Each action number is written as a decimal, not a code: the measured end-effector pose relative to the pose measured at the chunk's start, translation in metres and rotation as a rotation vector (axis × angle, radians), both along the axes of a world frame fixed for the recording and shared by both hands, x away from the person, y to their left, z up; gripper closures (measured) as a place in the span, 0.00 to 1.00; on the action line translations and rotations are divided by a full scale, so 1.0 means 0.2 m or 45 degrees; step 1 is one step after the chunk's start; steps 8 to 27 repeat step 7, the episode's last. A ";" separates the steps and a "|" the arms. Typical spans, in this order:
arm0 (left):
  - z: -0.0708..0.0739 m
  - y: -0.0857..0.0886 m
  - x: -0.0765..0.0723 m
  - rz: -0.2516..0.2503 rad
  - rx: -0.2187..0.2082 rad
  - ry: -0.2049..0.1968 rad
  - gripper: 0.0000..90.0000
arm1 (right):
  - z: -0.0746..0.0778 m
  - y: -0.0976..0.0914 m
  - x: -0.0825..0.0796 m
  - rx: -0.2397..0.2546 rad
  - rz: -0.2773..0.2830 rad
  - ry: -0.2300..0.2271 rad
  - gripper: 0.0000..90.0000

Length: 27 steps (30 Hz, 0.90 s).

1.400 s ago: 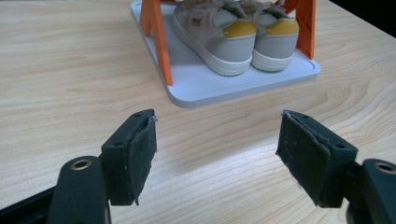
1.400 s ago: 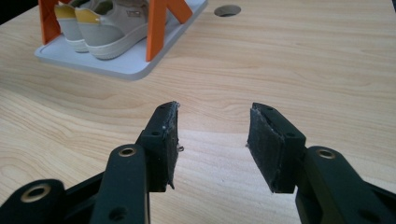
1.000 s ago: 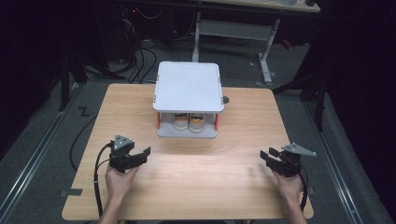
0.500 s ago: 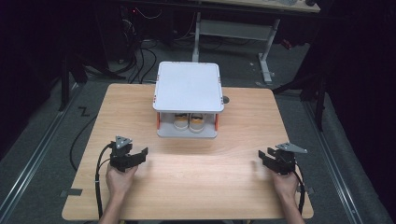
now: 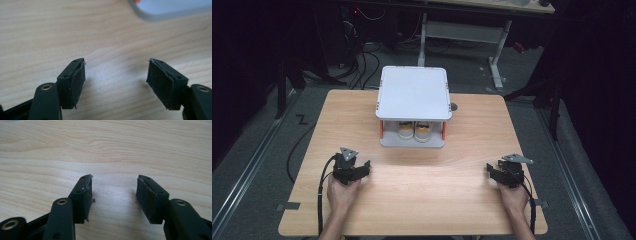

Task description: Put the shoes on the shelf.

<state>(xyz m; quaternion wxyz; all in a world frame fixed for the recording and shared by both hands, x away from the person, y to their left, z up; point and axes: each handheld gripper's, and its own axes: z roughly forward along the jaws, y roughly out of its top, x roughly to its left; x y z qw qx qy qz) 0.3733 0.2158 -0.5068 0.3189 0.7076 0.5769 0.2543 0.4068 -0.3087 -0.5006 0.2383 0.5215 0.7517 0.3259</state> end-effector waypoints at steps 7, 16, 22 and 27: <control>0.00 0.00 0.00 0.000 0.006 0.005 0.31 | 0.00 0.01 -0.01 -0.001 0.012 0.002 0.49; 0.00 0.00 0.00 0.000 0.006 0.005 0.31 | 0.00 0.01 -0.01 -0.001 0.012 0.002 0.49; 0.00 0.00 0.00 0.000 0.006 0.005 0.31 | 0.00 0.01 -0.01 -0.001 0.012 0.002 0.49; 0.00 0.00 0.00 0.000 0.006 0.005 0.31 | 0.00 0.01 -0.01 -0.001 0.012 0.002 0.49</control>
